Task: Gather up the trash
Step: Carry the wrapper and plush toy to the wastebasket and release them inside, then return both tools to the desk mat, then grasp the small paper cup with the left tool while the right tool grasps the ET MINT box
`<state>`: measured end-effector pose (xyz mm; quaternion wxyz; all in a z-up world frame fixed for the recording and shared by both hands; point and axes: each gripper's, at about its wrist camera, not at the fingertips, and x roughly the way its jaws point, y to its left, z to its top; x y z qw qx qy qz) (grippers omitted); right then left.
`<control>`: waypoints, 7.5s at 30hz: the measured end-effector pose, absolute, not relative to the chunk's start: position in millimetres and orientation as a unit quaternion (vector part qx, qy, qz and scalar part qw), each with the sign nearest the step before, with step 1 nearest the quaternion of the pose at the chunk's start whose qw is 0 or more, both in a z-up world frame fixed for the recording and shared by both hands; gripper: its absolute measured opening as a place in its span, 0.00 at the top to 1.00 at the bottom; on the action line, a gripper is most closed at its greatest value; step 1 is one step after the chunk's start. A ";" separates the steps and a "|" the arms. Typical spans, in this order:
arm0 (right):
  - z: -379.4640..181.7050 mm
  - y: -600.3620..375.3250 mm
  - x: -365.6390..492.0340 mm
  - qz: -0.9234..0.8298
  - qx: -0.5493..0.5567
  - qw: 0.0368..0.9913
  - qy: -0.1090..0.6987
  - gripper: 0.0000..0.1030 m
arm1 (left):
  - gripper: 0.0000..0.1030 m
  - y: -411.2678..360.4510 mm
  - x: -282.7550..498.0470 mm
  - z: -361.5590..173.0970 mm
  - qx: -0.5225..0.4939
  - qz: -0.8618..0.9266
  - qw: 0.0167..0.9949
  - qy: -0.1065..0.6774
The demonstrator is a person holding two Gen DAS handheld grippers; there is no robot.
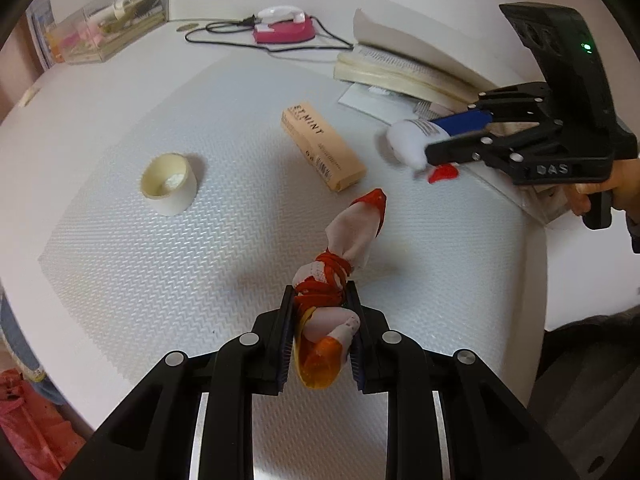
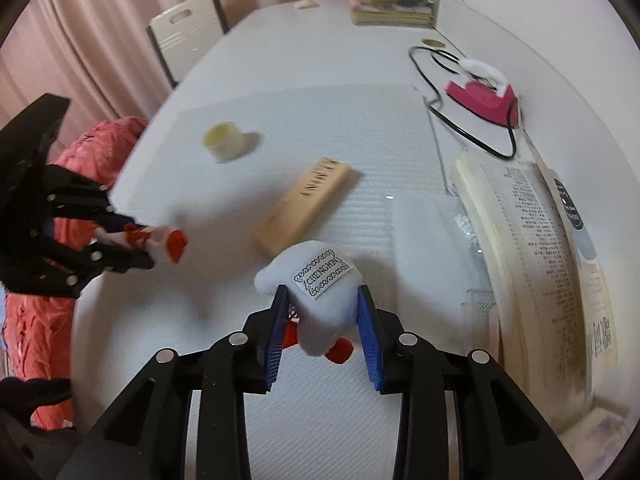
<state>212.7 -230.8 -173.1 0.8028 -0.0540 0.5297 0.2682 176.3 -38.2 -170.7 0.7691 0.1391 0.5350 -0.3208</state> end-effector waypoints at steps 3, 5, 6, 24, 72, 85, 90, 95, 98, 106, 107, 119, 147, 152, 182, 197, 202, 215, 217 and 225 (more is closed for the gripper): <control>-159.2 -225.7 196.1 0.285 -0.056 0.799 0.526 0.67 | 0.76 -32.4 164.5 -158.9 0.140 -0.314 0.775 0.530; -149.4 -223.0 184.5 0.293 -0.058 0.799 0.521 0.67 | 0.76 -28.8 156.2 -152.6 0.140 -0.310 0.778 0.528; -145.6 -222.2 180.1 0.297 -0.058 0.799 0.520 0.67 | 0.76 -28.9 152.2 -150.4 0.143 -0.308 0.779 0.527; -93.8 -184.0 126.4 0.369 -0.075 0.797 0.472 0.67 | 0.76 -4.5 81.7 -115.0 0.145 -0.256 0.810 0.507; -160.1 179.5 38.9 0.595 -0.198 0.606 0.490 0.65 | 0.76 230.5 -41.3 -179.2 -0.069 -0.016 0.825 0.561; -233.9 243.2 37.8 0.569 -0.200 0.589 0.538 0.65 | 0.76 277.7 -41.7 -231.1 -0.108 -0.019 0.801 0.588; -253.4 256.3 39.3 0.558 -0.197 0.588 0.552 0.65 | 0.76 289.5 -38.5 -246.2 -0.115 -0.022 0.793 0.597; -268.5 267.6 40.4 0.550 -0.199 0.587 0.559 0.62 | 0.76 294.5 -36.5 -257.2 -0.117 -0.030 0.789 0.603; -274.4 271.7 43.1 0.543 -0.199 0.592 0.561 0.58 | 0.62 294.1 -34.7 -261.2 -0.113 -0.029 0.788 0.605; -281.1 272.0 48.6 0.535 -0.197 0.593 0.568 0.54 | 0.45 294.8 -32.3 -262.4 -0.113 -0.020 0.789 0.603; -281.5 271.8 48.5 0.535 -0.197 0.593 0.569 0.54 | 0.45 294.3 -32.4 -262.2 -0.114 -0.022 0.788 0.604; -257.8 252.2 49.8 0.542 -0.188 0.600 0.558 0.51 | 0.45 286.8 -27.6 -250.9 -0.101 -0.019 0.791 0.604; -101.0 30.1 64.7 0.495 -0.105 0.713 0.485 0.30 | 0.18 135.3 0.1 -116.4 0.032 -0.091 0.848 0.521; -85.1 -31.3 76.6 0.460 -0.078 0.744 0.478 0.28 | 0.12 102.4 6.6 -101.4 0.056 -0.113 0.854 0.506; -97.7 -181.2 166.2 0.300 -0.005 0.822 0.485 0.24 | 0.12 -8.0 133.2 -92.7 0.164 -0.233 0.826 0.487; -176.0 -171.9 243.6 0.239 0.016 0.823 0.514 0.24 | 0.12 -8.6 244.2 -151.5 0.167 -0.280 0.810 0.488; -198.4 -170.1 259.2 0.222 0.010 0.824 0.521 0.24 | 0.12 -11.4 267.9 -172.9 0.171 -0.291 0.803 0.491; -223.9 -149.1 260.8 0.198 -0.071 0.838 0.503 0.35 | 0.37 -19.4 288.2 -203.7 0.184 -0.302 0.805 0.477; -224.3 -148.9 259.6 0.193 -0.079 0.841 0.498 0.45 | 0.45 -18.8 287.7 -203.1 0.187 -0.292 0.808 0.476; -221.6 -169.0 264.4 0.198 -0.071 0.839 0.502 0.73 | 0.60 -17.7 277.6 -200.5 0.174 -0.285 0.804 0.493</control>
